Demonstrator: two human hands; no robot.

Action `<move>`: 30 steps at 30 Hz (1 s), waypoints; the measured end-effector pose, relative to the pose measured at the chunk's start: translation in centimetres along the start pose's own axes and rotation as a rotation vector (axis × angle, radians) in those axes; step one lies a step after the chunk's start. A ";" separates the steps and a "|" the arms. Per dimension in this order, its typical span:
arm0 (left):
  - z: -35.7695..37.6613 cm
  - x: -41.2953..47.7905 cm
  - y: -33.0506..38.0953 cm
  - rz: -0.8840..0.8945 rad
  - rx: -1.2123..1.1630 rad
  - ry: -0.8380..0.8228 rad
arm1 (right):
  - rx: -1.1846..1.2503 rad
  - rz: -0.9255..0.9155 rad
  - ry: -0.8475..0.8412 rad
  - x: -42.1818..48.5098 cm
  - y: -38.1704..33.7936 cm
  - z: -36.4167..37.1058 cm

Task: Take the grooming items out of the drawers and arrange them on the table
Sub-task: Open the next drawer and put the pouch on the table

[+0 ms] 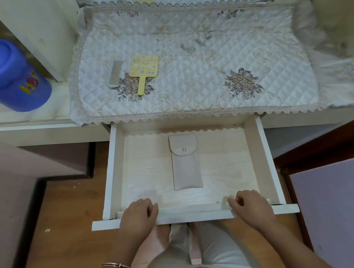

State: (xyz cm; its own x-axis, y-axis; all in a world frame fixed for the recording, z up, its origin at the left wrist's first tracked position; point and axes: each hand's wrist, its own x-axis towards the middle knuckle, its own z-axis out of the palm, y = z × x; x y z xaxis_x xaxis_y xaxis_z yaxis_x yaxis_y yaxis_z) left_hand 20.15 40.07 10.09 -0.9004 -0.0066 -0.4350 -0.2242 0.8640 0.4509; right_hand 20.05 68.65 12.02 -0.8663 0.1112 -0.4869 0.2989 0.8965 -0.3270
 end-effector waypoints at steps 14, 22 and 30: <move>-0.6 3.2 -0.8 -0.152 0.048 0.160 | 0.421 0.273 -0.091 9.9 -10.2 3.6; -0.7 3.4 -1.0 -0.195 0.064 0.111 | 0.539 0.420 -0.118 11.5 -12.0 5.4; -0.7 1.7 -1.8 -0.153 0.050 0.203 | 0.427 0.016 -0.219 8.9 -10.7 0.6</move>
State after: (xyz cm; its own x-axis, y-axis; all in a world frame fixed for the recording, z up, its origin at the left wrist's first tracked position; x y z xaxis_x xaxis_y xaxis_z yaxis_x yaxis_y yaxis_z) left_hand 18.75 38.18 9.06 -0.9152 -0.2357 -0.3270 -0.3490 0.8691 0.3505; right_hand 9.40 59.77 10.72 -0.7692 -0.0108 -0.6390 0.4890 0.6337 -0.5994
